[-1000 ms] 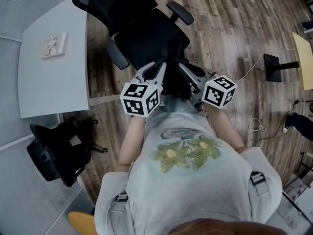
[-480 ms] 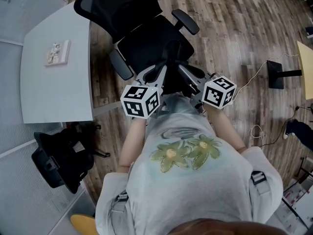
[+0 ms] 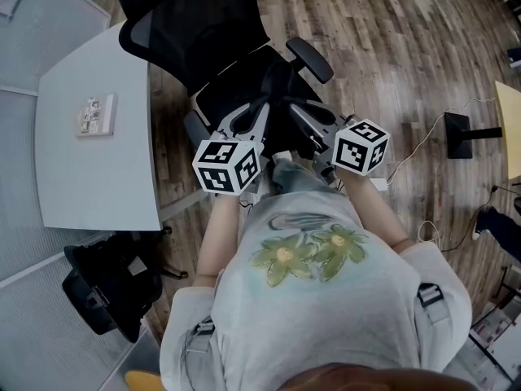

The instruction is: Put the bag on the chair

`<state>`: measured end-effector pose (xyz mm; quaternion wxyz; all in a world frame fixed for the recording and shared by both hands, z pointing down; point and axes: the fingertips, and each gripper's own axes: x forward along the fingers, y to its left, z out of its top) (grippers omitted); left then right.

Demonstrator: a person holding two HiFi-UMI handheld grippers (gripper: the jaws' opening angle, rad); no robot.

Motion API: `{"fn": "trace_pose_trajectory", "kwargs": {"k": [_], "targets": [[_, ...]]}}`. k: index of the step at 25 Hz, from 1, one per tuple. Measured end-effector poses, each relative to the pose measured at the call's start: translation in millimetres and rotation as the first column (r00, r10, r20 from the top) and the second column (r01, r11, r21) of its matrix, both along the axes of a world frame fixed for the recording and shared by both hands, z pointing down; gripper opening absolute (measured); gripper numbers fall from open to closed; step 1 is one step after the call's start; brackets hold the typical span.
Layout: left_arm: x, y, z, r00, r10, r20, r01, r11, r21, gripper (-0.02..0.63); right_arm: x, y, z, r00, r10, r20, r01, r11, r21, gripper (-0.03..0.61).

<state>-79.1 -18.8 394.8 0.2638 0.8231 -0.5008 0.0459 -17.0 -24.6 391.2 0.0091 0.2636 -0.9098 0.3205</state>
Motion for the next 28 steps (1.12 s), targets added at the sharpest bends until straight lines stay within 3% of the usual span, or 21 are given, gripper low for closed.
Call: {"fn": "trace_pose_trajectory", "kwargs": {"k": [22, 28], "targets": [[-51, -165, -27, 0.996, -0.078, 0.048, 0.074, 0.994, 0.082, 0.049, -50, -163, -28, 0.996, -0.088, 0.003, 0.087, 0.993, 0.082, 0.043], [-55, -204, -30, 0.995, -0.059, 0.086, 0.051, 0.995, 0.087, 0.049, -53, -205, -31, 0.995, -0.095, 0.012, 0.093, 0.992, 0.09, 0.043]]}}
